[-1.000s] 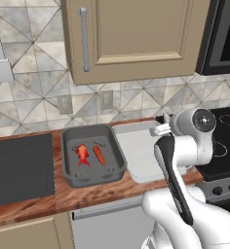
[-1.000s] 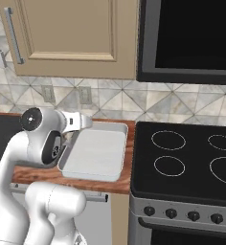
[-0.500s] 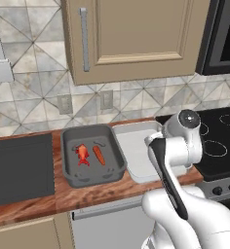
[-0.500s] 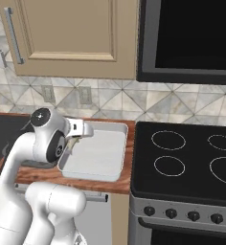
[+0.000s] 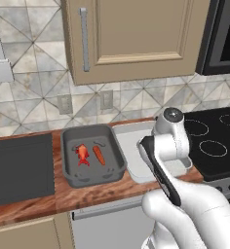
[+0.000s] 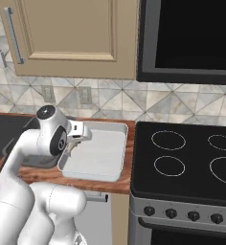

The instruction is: Place one carrot and one fish in each tupperware on the nearby counter, to pack two identical lunches.

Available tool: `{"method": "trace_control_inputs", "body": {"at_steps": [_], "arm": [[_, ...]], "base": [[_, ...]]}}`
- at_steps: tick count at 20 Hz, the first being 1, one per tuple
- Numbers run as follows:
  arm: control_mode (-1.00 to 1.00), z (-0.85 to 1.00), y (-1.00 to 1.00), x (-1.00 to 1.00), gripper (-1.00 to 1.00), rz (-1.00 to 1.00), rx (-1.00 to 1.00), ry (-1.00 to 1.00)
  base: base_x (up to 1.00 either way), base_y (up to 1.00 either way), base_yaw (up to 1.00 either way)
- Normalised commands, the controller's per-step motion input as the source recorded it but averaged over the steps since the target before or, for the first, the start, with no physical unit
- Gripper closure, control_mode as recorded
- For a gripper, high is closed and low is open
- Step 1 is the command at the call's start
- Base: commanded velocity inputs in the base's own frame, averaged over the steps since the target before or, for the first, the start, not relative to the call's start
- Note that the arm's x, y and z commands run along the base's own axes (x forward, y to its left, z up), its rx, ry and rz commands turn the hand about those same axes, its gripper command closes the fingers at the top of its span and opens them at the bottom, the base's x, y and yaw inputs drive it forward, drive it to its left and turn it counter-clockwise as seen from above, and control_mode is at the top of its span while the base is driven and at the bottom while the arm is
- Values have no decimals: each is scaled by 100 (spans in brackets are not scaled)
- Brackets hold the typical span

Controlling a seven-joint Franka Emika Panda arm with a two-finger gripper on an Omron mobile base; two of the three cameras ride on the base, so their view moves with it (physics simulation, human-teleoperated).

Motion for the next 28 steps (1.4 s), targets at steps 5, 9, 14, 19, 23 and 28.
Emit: {"method": "trace_control_inputs", "body": {"at_steps": [5,9,14,19,23,28], "arm": [[-100,-26,1,36,100,0,0,10],[-100,-34,0,36,100,0,0,4],[-100,-39,1,39,100,0,0,0],[-100,-35,0,38,100,0,0,0],[-100,-34,0,31,100,0,0,0],[-100,-25,7,30,-100,0,0,2]], "base": [[0,0,0],[0,0,0],[0,0,0],[0,0,0],[0,0,0],[0,0,0]]}}
